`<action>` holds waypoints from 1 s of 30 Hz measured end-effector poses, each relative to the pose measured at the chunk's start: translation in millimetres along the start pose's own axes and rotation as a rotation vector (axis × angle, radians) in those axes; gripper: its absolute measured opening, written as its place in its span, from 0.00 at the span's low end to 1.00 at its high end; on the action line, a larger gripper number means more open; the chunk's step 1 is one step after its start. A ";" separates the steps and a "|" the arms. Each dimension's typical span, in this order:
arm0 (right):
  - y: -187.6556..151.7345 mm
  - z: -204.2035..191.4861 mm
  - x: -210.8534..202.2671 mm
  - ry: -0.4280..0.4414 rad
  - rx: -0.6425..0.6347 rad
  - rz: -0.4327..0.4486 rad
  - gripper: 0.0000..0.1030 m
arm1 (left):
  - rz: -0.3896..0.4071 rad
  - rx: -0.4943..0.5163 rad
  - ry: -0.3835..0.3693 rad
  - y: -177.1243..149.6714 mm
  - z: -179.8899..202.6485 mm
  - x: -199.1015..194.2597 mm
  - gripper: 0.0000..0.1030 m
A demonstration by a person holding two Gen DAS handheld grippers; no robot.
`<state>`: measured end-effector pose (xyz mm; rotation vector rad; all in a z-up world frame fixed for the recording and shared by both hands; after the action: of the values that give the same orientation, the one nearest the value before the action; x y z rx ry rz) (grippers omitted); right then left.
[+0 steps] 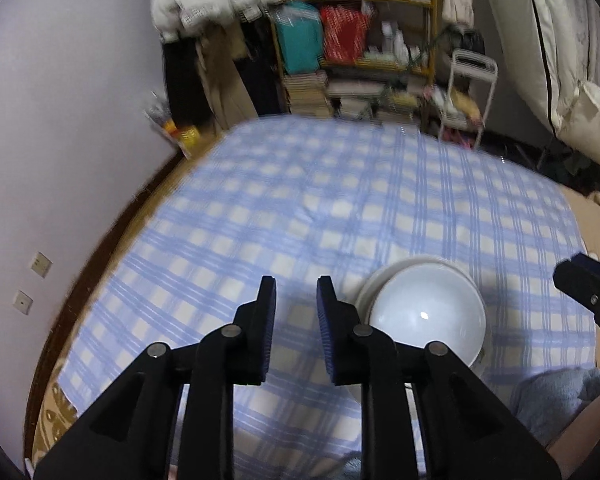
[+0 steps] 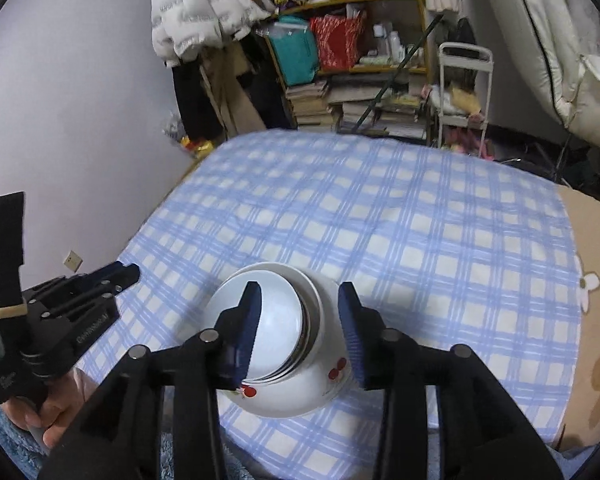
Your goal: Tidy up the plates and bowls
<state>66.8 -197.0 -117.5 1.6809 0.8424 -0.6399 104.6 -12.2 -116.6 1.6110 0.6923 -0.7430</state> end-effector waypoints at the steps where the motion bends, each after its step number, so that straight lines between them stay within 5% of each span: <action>1: -0.3 0.2 -4.4 -0.006 0.000 0.010 0.41 | 0.031 -0.009 0.010 0.7 -3.1 -6.6 0.26; 12: -7.7 -5.5 -52.4 -0.069 -0.079 0.199 0.66 | 0.222 0.002 0.069 -9.4 -12.6 -62.7 0.73; 18: -10.7 -11.7 -79.0 -0.109 -0.132 0.361 0.82 | 0.331 0.012 0.055 -20.8 -14.2 -92.4 0.89; 23: -13.7 -14.8 -88.8 -0.103 -0.145 0.413 1.00 | 0.373 0.015 0.029 -28.7 -14.0 -100.2 0.92; 30: -18.2 -7.0 -99.1 -0.124 -0.107 0.475 1.00 | 0.392 0.029 0.034 -34.5 -9.5 -97.0 0.95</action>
<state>-7.4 -208.1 -50.0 1.6457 0.3591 -0.3579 18.3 -1.4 -60.7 1.7216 0.3723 -0.4412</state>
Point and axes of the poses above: each gripper's, at about its wrist camera, not at the fingertips, and x roughly the way its jaws point, z to its right, y to its top, the point moved 7 cm from there along x, roughly the way its jaws point, and after that the axes turned 6 degrees about -z, right-handed, at the moved point
